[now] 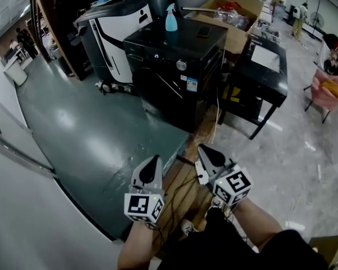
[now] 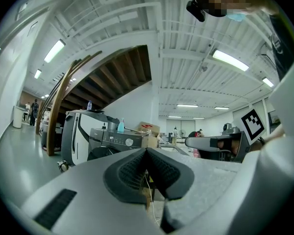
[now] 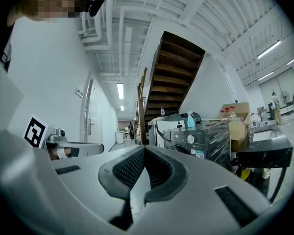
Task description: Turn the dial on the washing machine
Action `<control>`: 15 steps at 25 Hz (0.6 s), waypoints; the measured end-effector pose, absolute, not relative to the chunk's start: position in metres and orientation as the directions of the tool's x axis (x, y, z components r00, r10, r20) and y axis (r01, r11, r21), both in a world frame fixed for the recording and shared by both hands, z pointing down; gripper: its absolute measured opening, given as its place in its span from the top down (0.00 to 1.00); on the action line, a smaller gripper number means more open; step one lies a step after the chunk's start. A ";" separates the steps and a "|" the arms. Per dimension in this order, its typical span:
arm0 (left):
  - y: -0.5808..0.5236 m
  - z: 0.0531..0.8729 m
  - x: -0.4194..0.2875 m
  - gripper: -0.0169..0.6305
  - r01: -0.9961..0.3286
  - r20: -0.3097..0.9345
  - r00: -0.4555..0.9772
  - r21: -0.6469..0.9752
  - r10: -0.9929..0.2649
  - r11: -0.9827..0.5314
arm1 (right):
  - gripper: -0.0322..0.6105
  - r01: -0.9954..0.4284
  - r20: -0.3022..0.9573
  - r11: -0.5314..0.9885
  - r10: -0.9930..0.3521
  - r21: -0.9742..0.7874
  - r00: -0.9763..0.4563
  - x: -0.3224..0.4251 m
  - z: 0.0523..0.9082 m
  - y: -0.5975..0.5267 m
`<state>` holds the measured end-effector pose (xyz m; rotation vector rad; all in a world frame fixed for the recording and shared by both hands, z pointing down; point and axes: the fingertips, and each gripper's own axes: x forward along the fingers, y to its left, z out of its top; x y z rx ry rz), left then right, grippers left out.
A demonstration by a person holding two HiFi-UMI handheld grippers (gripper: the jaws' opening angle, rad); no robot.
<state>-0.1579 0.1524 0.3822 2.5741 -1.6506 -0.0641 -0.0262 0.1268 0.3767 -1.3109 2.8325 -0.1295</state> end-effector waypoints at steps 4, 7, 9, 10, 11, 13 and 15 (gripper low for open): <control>0.155 0.386 -0.145 0.97 -0.901 0.024 0.427 0.097 -0.904 -0.423 | 0.95 -0.762 0.031 0.641 -0.763 -0.088 -0.646 -0.016 0.380 0.131; 0.154 0.388 -0.138 0.97 -0.898 0.031 0.433 0.097 -0.901 -0.429 | 0.95 -0.764 0.034 0.639 -0.764 -0.090 -0.644 -0.010 0.381 0.130; 0.152 0.389 -0.133 0.97 -0.896 0.033 0.438 0.094 -0.898 -0.434 | 0.95 -0.765 0.036 0.637 -0.766 -0.089 -0.642 -0.006 0.381 0.129; 0.152 0.390 -0.132 0.97 -0.895 0.034 0.441 0.091 -0.897 -0.437 | 0.95 -0.765 0.036 0.638 -0.765 -0.088 -0.643 -0.005 0.381 0.129; 0.151 0.391 -0.131 0.97 -0.894 0.034 0.443 0.088 -0.896 -0.438 | 0.95 -0.764 0.036 0.639 -0.765 -0.087 -0.643 -0.004 0.381 0.128; 0.150 0.390 -0.129 0.97 -0.895 0.036 0.441 0.091 -0.897 -0.437 | 0.95 -0.763 0.040 0.640 -0.763 -0.086 -0.645 -0.002 0.383 0.128; 0.149 0.389 -0.127 0.97 -0.895 0.033 0.441 0.090 -0.897 -0.436 | 0.95 -0.762 0.047 0.642 -0.761 -0.085 -0.647 0.000 0.384 0.128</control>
